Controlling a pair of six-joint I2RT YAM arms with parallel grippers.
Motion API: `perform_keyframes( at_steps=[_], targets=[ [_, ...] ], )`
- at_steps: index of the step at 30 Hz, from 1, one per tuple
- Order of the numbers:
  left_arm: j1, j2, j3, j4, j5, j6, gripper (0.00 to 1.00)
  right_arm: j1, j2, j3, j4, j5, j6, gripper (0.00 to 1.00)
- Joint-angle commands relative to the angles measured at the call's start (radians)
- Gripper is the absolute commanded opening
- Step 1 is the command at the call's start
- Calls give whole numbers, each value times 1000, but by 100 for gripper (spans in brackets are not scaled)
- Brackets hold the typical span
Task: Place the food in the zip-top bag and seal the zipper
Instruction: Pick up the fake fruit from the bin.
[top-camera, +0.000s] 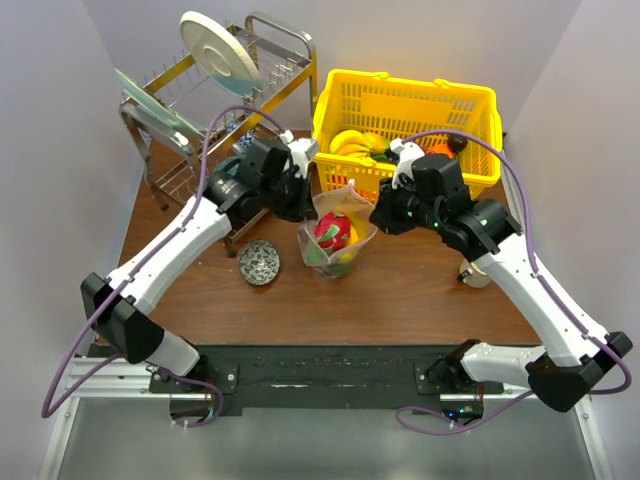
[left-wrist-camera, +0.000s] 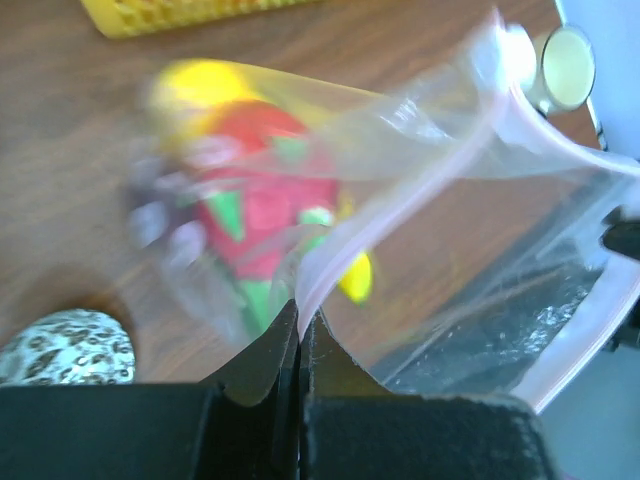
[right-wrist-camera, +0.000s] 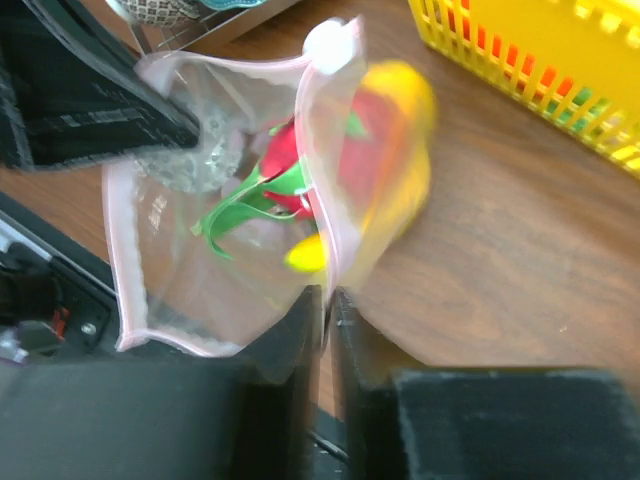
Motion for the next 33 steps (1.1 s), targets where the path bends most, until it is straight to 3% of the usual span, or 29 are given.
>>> perform_keyframes(
  at_steps=[1,2,3,9,13,17,25,33],
  targets=[
    [3,-1,-82,152,81,-8,0,-2,-9,-6,96,20,-2,37],
    [3,-3,-93,160,76,-10,0,-3,-2,2,89,23,-2,47],
    [3,-9,-95,176,70,-10,0,-6,1,14,85,35,-2,49],
    [6,-33,-95,190,38,-2,0,-57,47,204,46,88,-58,49],
    [6,-41,-95,190,38,7,0,-222,102,280,62,16,-65,48],
    [6,-46,-92,190,44,12,0,-302,192,352,76,26,-78,50],
    [6,-42,-70,175,41,20,0,-458,502,534,71,-41,-55,52],
    [6,-47,-76,172,38,13,0,-499,755,663,46,-40,-52,58]
  ],
)
